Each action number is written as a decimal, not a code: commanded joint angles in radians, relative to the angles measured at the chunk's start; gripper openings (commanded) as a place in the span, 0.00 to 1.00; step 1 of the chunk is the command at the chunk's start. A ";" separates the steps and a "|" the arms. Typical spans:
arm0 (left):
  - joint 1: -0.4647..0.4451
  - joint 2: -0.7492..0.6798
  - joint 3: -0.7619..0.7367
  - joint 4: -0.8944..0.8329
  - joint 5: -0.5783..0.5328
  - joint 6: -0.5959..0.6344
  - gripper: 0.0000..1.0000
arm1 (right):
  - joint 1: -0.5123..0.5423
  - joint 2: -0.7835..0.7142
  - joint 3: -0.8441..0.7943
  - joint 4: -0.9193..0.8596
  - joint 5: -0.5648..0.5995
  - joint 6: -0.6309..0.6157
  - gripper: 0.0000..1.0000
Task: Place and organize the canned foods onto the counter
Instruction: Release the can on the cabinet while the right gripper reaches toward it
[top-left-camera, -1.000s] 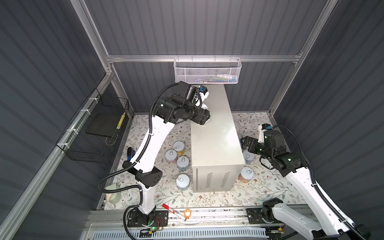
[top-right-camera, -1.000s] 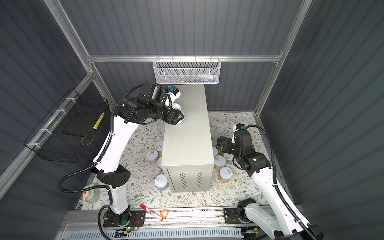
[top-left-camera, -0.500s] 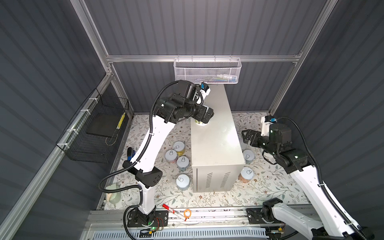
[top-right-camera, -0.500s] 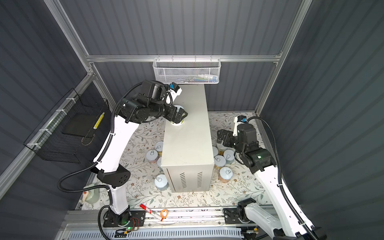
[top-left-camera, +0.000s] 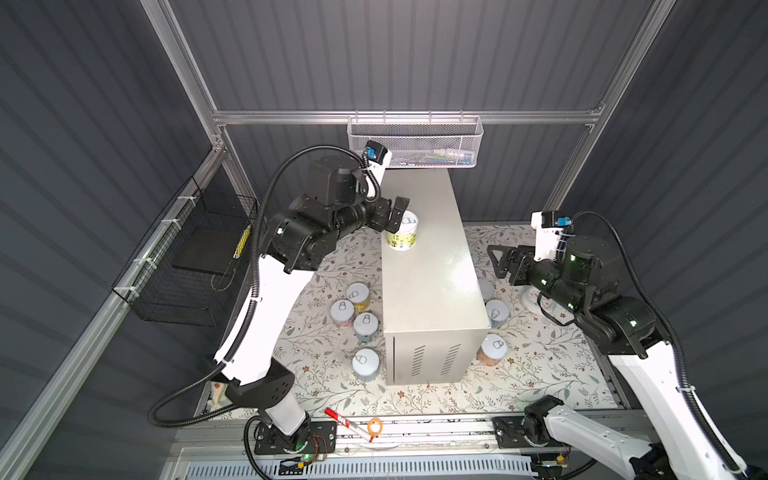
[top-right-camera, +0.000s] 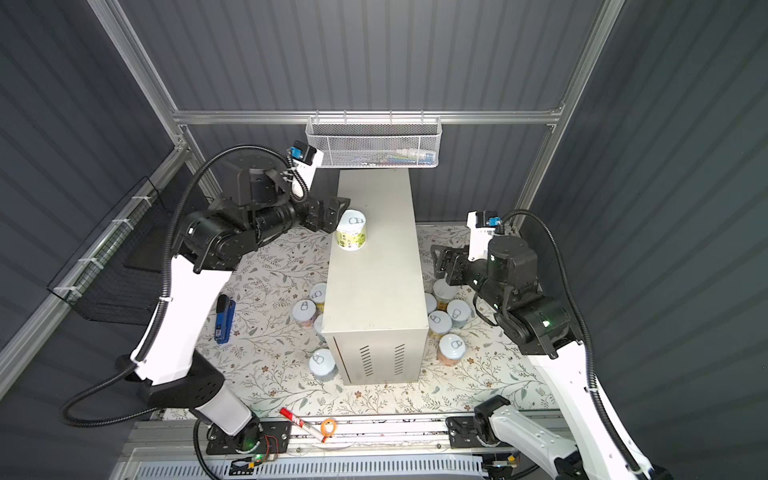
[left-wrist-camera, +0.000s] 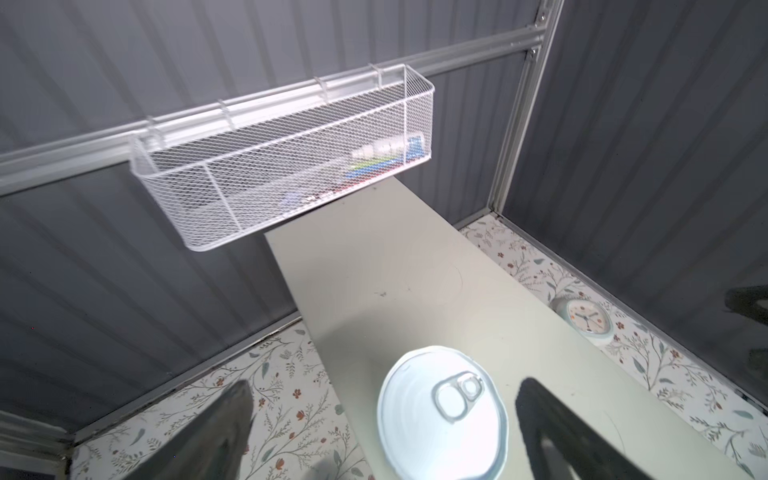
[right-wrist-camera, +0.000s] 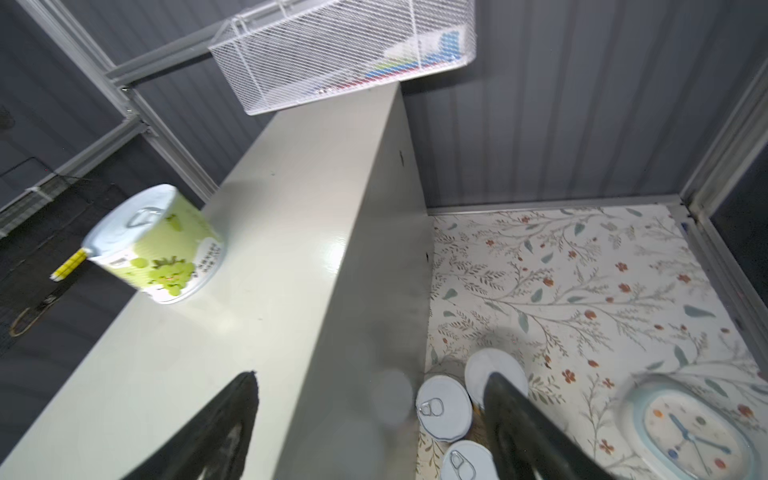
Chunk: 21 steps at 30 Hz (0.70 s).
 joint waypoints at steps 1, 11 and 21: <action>-0.004 -0.092 -0.149 0.142 -0.060 0.008 1.00 | 0.062 0.026 0.049 -0.014 -0.005 -0.050 0.84; 0.081 -0.360 -0.672 0.397 -0.166 -0.105 0.98 | 0.296 0.220 0.204 0.012 -0.011 -0.138 0.85; 0.213 -0.372 -0.840 0.449 -0.009 -0.179 0.85 | 0.344 0.431 0.342 0.046 -0.040 -0.162 0.78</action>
